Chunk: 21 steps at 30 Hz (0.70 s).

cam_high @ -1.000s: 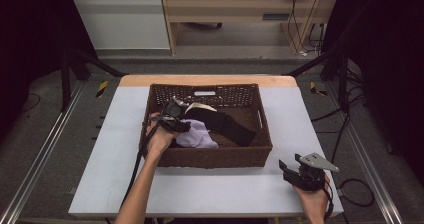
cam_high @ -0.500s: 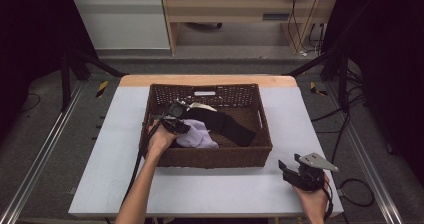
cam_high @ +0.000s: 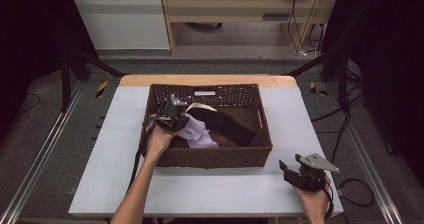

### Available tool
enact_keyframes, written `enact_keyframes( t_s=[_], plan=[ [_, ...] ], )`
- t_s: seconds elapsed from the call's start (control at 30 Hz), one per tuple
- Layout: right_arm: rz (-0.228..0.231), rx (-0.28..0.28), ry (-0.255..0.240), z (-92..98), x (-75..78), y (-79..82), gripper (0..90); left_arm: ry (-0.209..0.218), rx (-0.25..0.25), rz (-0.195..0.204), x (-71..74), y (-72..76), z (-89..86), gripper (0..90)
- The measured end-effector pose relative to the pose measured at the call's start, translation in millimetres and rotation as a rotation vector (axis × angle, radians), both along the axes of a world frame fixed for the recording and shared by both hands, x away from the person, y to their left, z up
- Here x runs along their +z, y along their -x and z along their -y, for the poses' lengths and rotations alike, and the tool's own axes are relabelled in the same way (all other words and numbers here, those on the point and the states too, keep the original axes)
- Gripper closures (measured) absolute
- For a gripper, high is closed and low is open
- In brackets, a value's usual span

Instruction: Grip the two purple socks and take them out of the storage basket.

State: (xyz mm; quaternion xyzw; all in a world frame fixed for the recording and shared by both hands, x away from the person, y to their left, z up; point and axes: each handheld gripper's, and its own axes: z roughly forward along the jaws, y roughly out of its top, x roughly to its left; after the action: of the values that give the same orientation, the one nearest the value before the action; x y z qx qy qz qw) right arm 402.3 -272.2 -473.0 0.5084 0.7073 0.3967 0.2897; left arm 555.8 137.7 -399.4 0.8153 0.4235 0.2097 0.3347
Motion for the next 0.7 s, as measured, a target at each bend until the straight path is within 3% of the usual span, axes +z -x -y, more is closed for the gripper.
enact_keyframes(
  t_s=[0.1,0.23,0.3,0.43,0.7],
  plan=[
    [0.003,-0.002,-0.001,0.5,0.0,-0.2,35.9,0.015,0.021,0.07,4.0,4.4,-2.6,85.0],
    [-0.001,-0.003,-0.008,1.7,0.5,0.1,35.9,0.058,0.017,0.131,8.8,8.7,-5.7,85.0],
    [-0.002,-0.008,-0.01,2.2,0.6,-0.2,35.9,0.074,0.023,0.147,11.1,9.8,-7.0,85.1],
    [0.005,-0.005,-0.001,2.8,-0.1,-1.2,36.0,0.172,0.039,0.177,18.8,11.1,-13.1,85.3],
    [0.003,-0.008,-0.003,3.2,0.1,-1.1,36.0,0.237,0.063,0.267,40.1,24.4,-21.7,85.4]
  ],
)
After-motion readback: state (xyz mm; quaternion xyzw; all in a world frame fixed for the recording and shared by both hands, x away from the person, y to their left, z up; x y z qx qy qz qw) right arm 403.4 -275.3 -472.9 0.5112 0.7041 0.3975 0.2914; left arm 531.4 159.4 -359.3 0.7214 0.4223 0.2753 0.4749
